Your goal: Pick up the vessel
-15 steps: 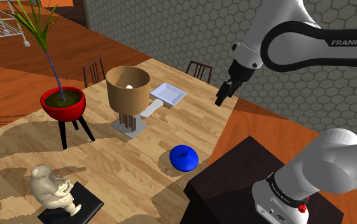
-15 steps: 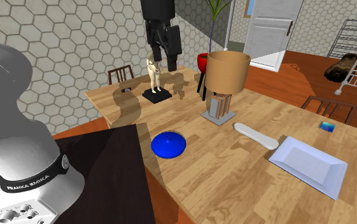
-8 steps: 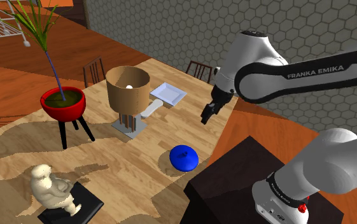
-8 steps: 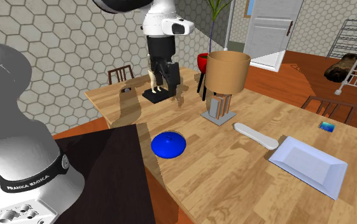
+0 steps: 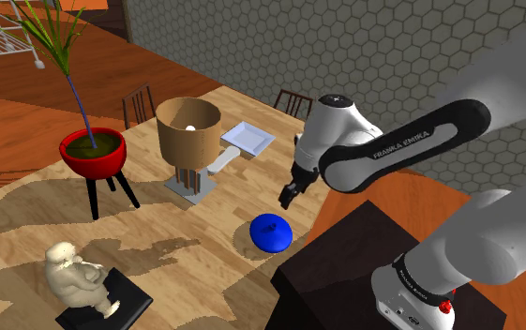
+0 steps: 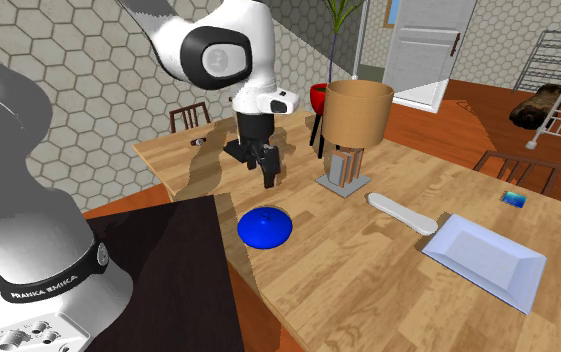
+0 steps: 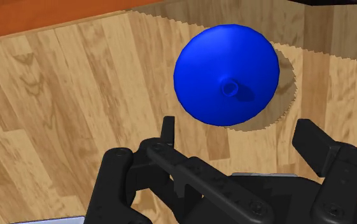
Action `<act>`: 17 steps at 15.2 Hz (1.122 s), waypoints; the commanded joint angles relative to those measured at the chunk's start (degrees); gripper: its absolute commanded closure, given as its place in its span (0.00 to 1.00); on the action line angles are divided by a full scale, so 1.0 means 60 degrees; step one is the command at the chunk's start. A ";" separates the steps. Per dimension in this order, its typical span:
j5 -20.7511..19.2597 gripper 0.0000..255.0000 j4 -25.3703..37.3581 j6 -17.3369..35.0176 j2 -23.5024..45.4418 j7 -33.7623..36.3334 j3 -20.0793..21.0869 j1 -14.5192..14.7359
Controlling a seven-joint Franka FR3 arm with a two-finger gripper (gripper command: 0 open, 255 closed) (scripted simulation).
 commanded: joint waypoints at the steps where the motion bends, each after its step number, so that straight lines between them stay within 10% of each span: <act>1: -0.0593 0.00 0.0143 0.0682 0.0940 0.0592 0.0268 -0.0207; 7: -0.4096 0.00 0.0769 0.2251 0.3771 0.3550 -0.0165 -0.0106; 16: -0.5738 0.00 0.1168 0.3138 0.5110 0.4836 -0.1492 0.0866; 17: -0.5766 1.00 0.1188 0.3152 0.5144 0.4860 -0.1518 0.0888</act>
